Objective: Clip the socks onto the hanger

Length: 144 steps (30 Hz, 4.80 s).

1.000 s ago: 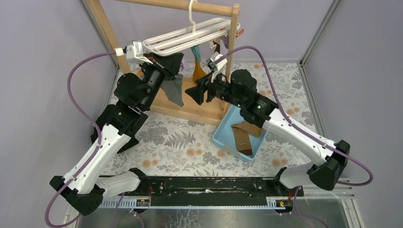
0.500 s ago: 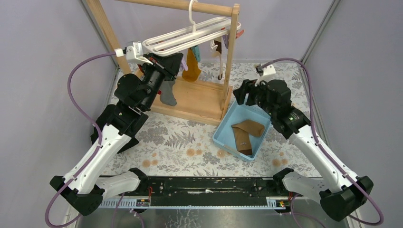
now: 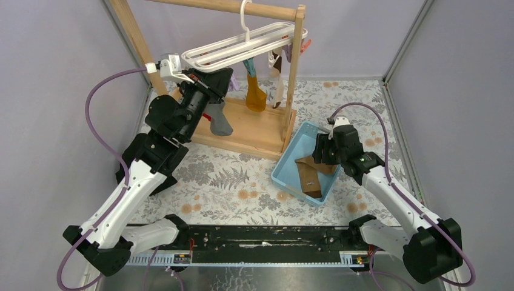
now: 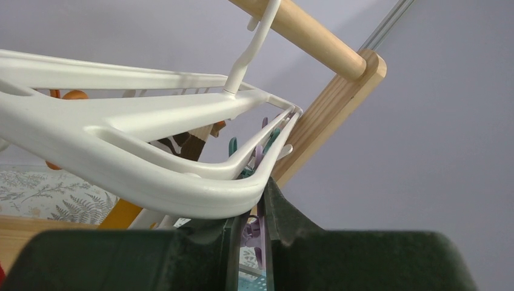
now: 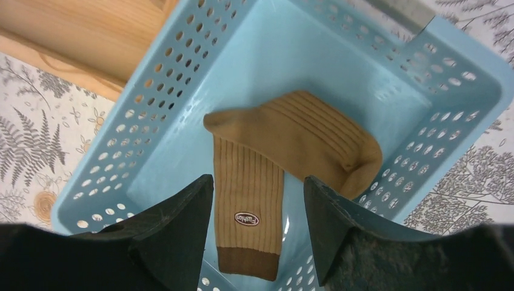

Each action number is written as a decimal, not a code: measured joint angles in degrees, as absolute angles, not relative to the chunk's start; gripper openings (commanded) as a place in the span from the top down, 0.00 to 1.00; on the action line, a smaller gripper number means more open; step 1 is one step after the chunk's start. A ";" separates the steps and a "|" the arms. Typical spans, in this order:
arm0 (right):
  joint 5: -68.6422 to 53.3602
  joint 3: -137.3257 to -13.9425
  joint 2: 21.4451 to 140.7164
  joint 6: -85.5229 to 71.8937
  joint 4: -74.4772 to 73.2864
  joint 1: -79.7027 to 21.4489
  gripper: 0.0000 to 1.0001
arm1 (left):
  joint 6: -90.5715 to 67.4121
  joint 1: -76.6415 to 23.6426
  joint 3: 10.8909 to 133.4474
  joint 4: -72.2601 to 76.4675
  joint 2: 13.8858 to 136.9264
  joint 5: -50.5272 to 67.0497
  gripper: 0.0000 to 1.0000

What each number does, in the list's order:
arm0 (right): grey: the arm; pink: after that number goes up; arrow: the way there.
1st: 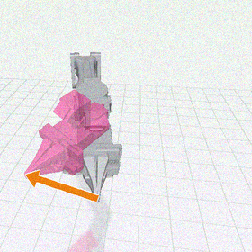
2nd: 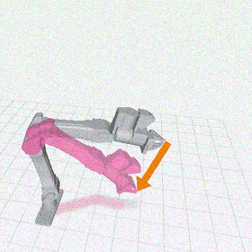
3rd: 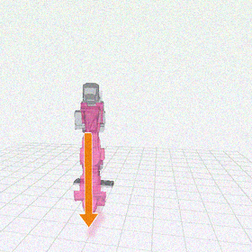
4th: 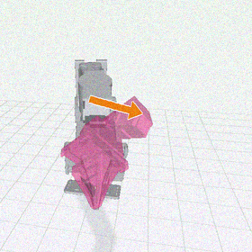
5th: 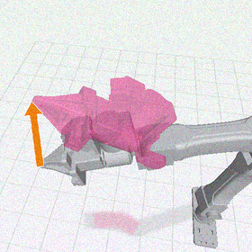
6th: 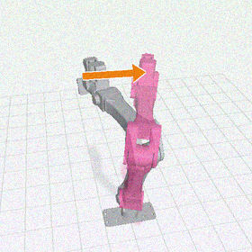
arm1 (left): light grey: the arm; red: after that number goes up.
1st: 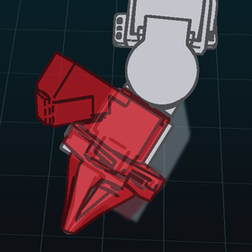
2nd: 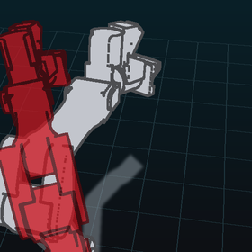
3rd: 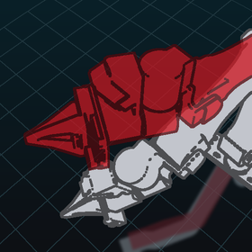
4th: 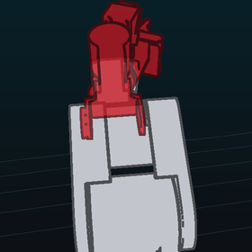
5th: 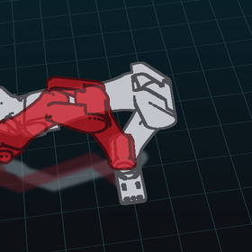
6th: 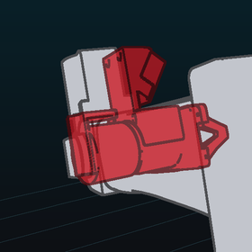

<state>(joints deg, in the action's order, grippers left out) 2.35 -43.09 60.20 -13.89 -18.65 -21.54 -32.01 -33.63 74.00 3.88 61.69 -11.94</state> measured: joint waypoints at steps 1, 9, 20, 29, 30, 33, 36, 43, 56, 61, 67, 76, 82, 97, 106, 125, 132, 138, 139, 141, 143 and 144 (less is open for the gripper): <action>2.00 -42.28 60.27 -13.87 -18.65 -21.54 0.34 | -32.01 -33.63 73.97 3.88 61.63 -11.94 1.00; -1.63 -40.18 63.72 -13.76 -18.57 -21.52 0.31 | -32.03 -33.63 73.95 3.88 61.60 -11.90 1.00; 3.99 -39.07 72.12 -14.04 -18.39 -21.54 0.31 | -32.01 -33.63 73.73 3.88 61.34 -11.88 1.00; 5.56 -38.65 76.38 -15.03 -18.02 -21.54 0.72 | -32.01 -33.63 73.43 3.92 61.08 -11.88 1.00; 5.58 -38.65 76.64 -15.40 -17.89 -21.54 0.81 | -32.01 -33.63 73.43 3.92 61.04 -11.88 1.00; 5.52 -38.65 77.17 -16.32 -17.78 -21.54 1.00 | -32.01 -33.63 73.34 3.90 60.84 -11.88 1.00; 5.34 -38.65 76.03 -16.53 -17.76 -21.54 1.00 | -32.01 -33.63 73.34 3.90 60.66 -11.88 1.00; 4.91 -39.99 68.36 -16.19 -17.63 -21.54 0.44 | -32.01 -33.63 73.34 3.90 60.64 -11.88 1.00; 10.35 -45.78 80.58 -13.98 -20.51 -30.33 0.38 | -31.99 -33.58 73.34 3.90 60.62 -11.88 1.00; 12.60 -45.74 81.71 -15.42 -20.27 -30.13 0.66 | -31.99 -33.58 73.34 3.90 60.62 -11.88 1.00; 12.58 -45.43 80.20 -18.04 -20.05 -29.06 1.00 | -31.99 -33.58 73.34 3.90 60.60 -11.88 1.00; 10.39 -46.76 72.60 -18.52 -19.70 -27.97 0.18 | -32.01 -33.58 73.32 3.90 60.42 -11.86 1.00; 10.48 -47.31 79.22 -17.85 -20.29 -28.38 0.19 | -31.99 -33.56 72.82 4.21 60.23 -11.86 1.00; 9.28 -46.78 88.23 -18.96 -16.93 -28.12 1.00 | -31.99 -33.56 72.47 4.38 59.68 -11.51 1.00; -0.91 -46.35 76.53 -19.77 -17.43 -25.52 1.00 | -31.99 -33.45 72.25 4.54 59.29 -11.33 1.00; -30.02 -45.58 65.23 -33.71 -8.40 -24.01 1.00 | -31.97 -33.32 72.23 4.56 58.87 -11.31 1.00; -24.51 -43.64 65.54 -30.35 -12.93 -23.99 0.48 | -31.97 -33.32 72.23 4.60 58.92 -11.31 1.00; -20.78 -43.59 65.80 -27.59 -15.16 -23.99 0.36 | -31.97 -33.32 72.18 4.75 58.98 -11.31 1.00; -20.05 -43.59 65.71 -27.18 -15.62 -23.99 0.35 | -31.97 -33.32 72.16 4.75 58.98 -11.31 1.00; -18.90 -43.64 65.41 -26.55 -16.93 -23.99 0.34 | -31.99 -33.32 72.16 4.78 58.98 -11.29 1.00; -18.46 -43.90 65.19 -25.93 -18.48 -24.01 0.33 | -31.97 -33.32 72.14 4.80 58.98 -11.27 1.00; -18.28 -44.21 65.19 -25.65 -19.27 -24.12 0.33 | -31.99 -33.32 72.12 4.82 58.98 -11.14 1.00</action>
<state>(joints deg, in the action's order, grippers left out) -18.28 -44.21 65.19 -25.65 -19.27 -24.12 -31.99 -33.32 72.12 4.82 58.98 -11.14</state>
